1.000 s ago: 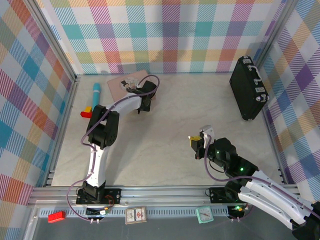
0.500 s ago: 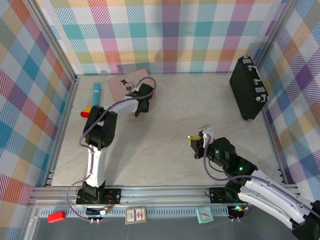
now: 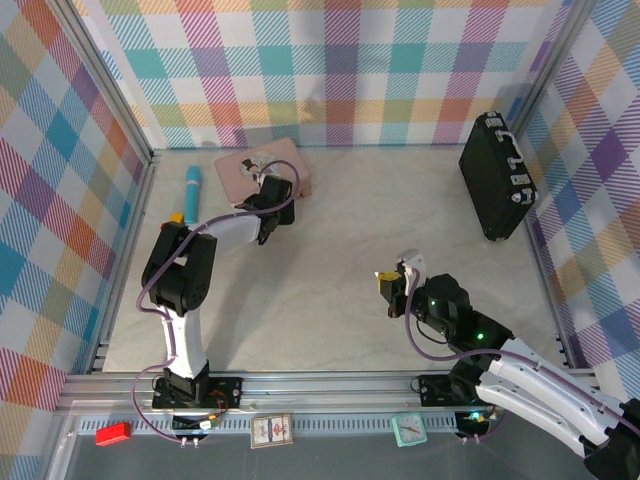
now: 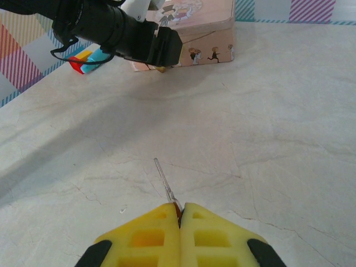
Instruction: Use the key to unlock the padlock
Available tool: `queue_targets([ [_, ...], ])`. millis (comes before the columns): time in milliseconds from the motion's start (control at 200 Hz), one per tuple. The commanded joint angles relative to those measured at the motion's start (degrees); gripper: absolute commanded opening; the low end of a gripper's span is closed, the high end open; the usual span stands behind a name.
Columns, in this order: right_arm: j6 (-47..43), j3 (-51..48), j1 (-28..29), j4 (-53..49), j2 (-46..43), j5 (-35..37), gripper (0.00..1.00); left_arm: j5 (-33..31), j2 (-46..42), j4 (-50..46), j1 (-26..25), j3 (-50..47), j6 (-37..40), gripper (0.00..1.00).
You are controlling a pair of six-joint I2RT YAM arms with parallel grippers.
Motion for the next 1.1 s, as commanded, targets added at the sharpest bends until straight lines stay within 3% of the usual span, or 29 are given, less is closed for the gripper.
queue_targets([
  [0, -0.5, -0.1, 0.0, 1.4, -0.8, -0.7, 0.00, -1.3, 2.6, -0.5, 0.8, 3.6, 1.5, 0.72],
  [385, -0.7, -0.1, 0.0, 1.2, -0.9, -0.2, 0.00, 0.4, 7.9, -5.5, 2.4, 10.0, 0.6, 0.69],
  [965, -0.6, -0.1, 0.0, 1.5, -0.6, -0.4, 0.00, 5.1, 7.1, -3.0, 4.0, 6.9, -12.5, 0.43],
  [1095, -0.5, -0.2, 0.0, 1.5, -0.7, -0.5, 0.00, 7.2, 7.5, -1.9, 4.8, 6.5, -15.2, 0.41],
])
